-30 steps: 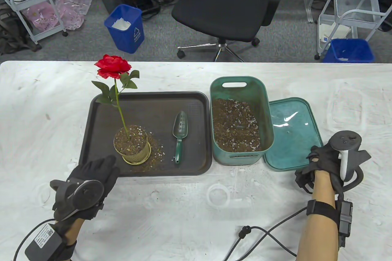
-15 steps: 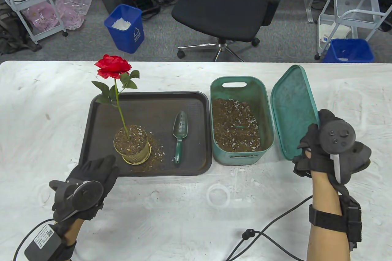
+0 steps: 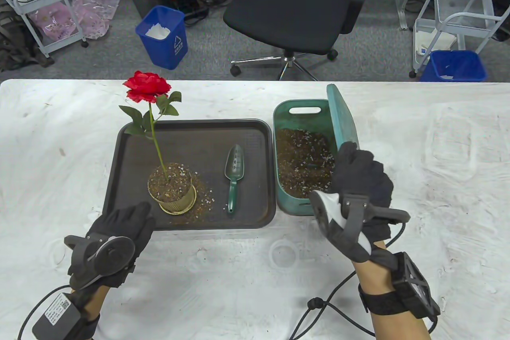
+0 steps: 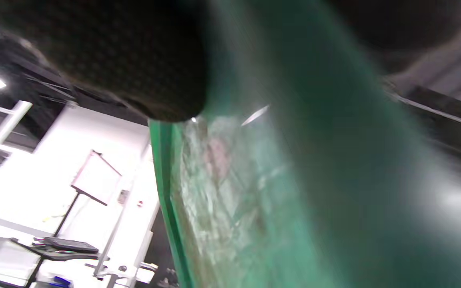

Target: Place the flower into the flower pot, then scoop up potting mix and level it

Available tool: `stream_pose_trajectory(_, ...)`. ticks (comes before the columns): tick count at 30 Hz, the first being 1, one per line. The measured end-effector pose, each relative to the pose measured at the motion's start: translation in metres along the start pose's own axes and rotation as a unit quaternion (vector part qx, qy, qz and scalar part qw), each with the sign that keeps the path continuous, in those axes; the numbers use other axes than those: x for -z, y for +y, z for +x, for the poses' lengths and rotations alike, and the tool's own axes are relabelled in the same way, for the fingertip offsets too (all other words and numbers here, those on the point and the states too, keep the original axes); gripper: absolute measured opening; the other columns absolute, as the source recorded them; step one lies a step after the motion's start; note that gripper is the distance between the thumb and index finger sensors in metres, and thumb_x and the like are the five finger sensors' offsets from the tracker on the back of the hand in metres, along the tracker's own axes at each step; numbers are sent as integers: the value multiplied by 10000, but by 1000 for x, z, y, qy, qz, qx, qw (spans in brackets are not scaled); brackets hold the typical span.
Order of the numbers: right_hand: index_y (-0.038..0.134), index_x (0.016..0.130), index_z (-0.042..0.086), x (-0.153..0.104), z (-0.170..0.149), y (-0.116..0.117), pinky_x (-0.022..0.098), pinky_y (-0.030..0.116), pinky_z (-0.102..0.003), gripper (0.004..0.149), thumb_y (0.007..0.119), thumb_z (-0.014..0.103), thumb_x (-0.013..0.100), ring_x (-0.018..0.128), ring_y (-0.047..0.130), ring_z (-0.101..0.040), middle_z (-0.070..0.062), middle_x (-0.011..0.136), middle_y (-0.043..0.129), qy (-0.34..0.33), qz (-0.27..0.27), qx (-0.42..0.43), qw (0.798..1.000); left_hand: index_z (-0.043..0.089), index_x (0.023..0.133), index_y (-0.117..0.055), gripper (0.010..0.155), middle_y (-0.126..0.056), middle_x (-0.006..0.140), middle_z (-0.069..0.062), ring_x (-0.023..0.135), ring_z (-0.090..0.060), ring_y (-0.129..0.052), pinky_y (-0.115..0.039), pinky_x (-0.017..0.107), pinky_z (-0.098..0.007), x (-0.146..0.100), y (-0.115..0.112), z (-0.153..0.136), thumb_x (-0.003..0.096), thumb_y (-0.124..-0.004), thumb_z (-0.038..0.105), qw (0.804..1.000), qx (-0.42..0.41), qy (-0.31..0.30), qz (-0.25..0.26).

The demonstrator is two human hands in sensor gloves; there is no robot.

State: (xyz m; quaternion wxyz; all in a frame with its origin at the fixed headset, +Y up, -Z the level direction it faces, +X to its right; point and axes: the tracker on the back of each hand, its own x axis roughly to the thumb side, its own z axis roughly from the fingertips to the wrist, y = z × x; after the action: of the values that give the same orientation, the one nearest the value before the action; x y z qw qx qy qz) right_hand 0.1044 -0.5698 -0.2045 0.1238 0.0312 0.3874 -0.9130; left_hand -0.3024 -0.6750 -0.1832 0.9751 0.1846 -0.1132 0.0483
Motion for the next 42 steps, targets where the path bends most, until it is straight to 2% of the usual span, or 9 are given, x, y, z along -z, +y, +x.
stream_pose_trajectory(2,853,804,169,-22,16,9,135,903,-407,452,905,281,369,301,989,-268,-119,617,944,-44,-43,2,998,224,795,-946,521,-1042,689,-23,400,-236,-1142,-938,365,-419,0,0,0,391,-821,529,1000,0,1,-1)
stream_pose_trajectory(4,847,816,185,-40,27,18,178,915,-428,458,896,314,380,366,1000,-292,-116,662,931,-73,-58,2,996,223,794,-947,521,-1042,689,-24,401,-237,-1142,-938,364,-420,0,0,1,391,-822,528,1000,0,0,-2)
stream_pose_trajectory(7,829,849,187,-58,37,27,337,919,-500,487,846,391,408,561,993,-348,-140,798,878,-97,-70,23,993,224,794,-946,521,-1043,689,-24,400,-236,-1143,-938,363,-420,0,-1,1,391,-821,529,1000,1,0,-5)
stream_pose_trajectory(10,789,886,173,-72,44,34,473,870,-587,513,807,391,422,693,950,-388,-156,891,818,-124,-65,40,989,222,793,-947,520,-1042,690,-25,399,-238,-1143,-938,364,-420,1,-2,1,391,-822,528,1000,0,1,-9)
stream_pose_trajectory(13,767,900,170,-83,49,39,521,831,-630,522,789,384,425,725,935,-395,-155,906,808,-150,-74,39,985,223,793,-947,522,-1042,690,-25,400,-237,-1142,-939,364,-419,1,-3,1,390,-821,529,1000,0,2,-12)
stream_pose_trajectory(19,766,903,174,-102,55,48,531,820,-639,544,789,408,412,744,919,-398,-151,914,805,-203,-83,20,975,223,794,-947,521,-1042,691,-24,401,-238,-1142,-938,365,-420,2,-3,1,392,-821,529,1000,0,4,-15)
stream_pose_trajectory(31,755,914,209,-94,58,56,568,802,-649,572,735,452,396,770,911,-375,-109,916,818,-225,-100,23,969,224,793,-947,520,-1042,692,-25,401,-237,-1142,-939,362,-420,3,-4,1,390,-822,528,1000,1,5,-19)
stream_pose_trajectory(42,729,936,220,-67,69,72,593,795,-654,612,708,496,391,830,885,-372,-87,964,799,-231,-50,28,971,224,793,-947,521,-1042,691,-25,402,-238,-1142,-938,367,-421,3,-4,1,390,-822,529,1000,3,9,-23)
